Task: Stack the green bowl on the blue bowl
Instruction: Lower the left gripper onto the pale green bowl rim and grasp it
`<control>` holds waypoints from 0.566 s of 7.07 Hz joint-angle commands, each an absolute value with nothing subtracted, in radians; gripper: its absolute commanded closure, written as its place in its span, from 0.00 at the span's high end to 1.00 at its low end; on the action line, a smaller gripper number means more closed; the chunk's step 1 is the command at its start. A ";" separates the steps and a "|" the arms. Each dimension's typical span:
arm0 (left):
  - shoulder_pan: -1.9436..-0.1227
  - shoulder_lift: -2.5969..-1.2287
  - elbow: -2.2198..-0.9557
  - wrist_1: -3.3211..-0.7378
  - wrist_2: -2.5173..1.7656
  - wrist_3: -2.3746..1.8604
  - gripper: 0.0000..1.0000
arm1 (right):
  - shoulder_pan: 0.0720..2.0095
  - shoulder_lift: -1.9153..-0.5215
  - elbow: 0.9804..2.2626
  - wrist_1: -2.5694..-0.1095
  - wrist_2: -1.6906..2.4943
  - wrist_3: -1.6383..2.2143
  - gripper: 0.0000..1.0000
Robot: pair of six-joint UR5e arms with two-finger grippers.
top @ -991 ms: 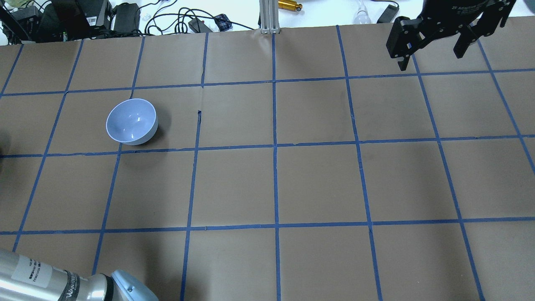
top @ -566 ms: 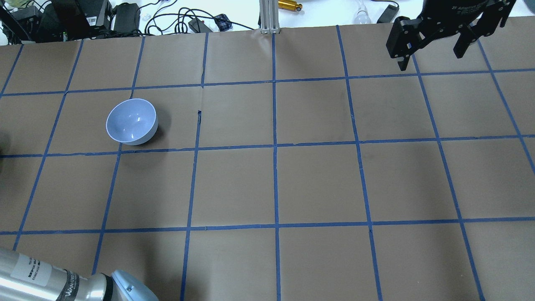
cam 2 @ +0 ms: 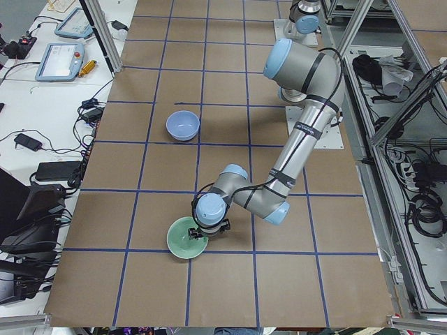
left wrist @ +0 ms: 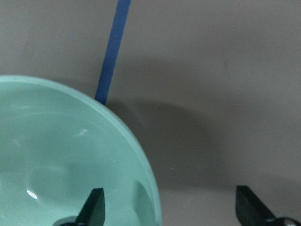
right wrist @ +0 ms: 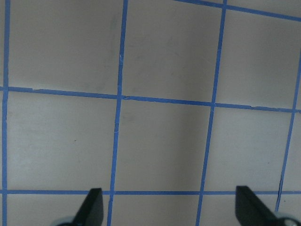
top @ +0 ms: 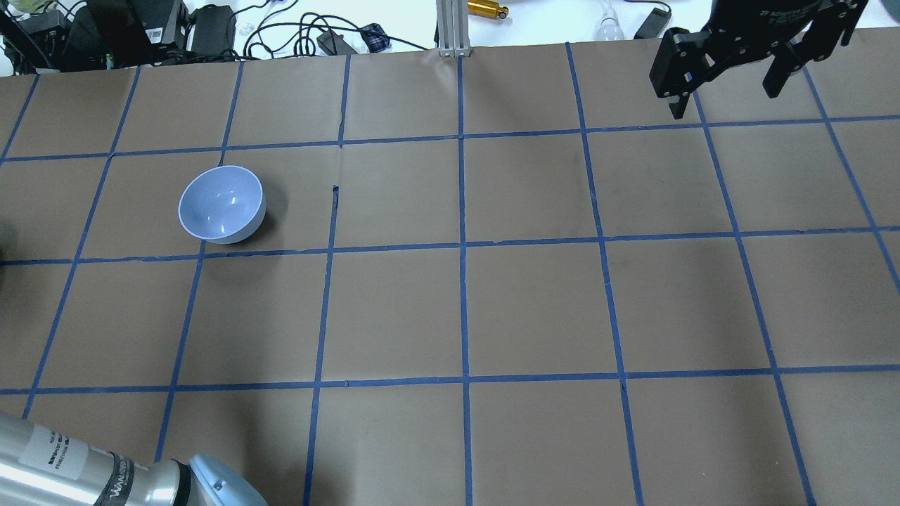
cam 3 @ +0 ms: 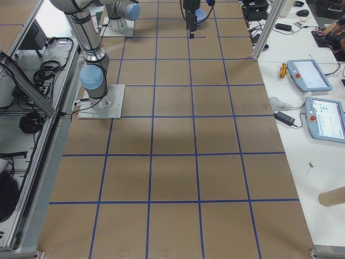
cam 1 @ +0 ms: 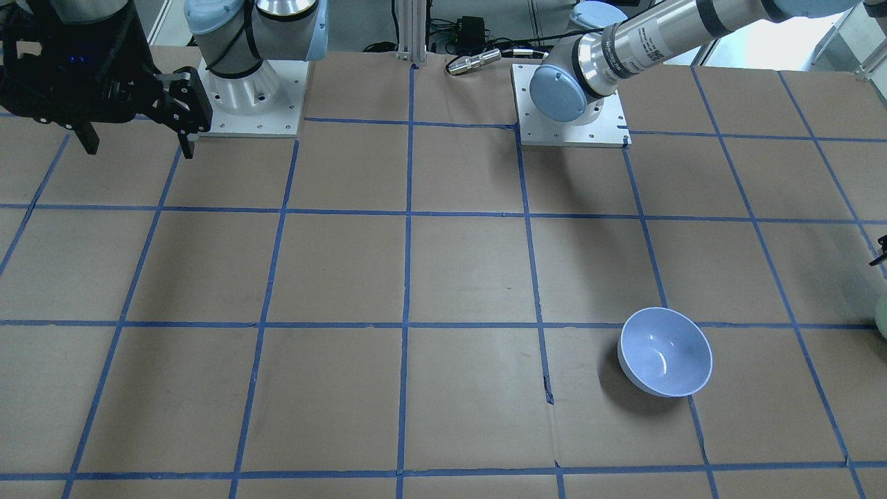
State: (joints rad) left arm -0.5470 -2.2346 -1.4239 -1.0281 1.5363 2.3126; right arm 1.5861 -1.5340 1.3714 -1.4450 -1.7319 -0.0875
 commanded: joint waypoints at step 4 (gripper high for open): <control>-0.560 -2.237 -1.420 -1.031 1.539 2.313 0.40 | 1.586 -1.534 1.371 -1.445 -1.732 -0.087 1.00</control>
State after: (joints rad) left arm -0.5564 -2.2364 -1.4215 -1.0308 1.5391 2.3137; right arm 1.5862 -1.5340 1.3714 -1.4450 -1.7319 -0.0874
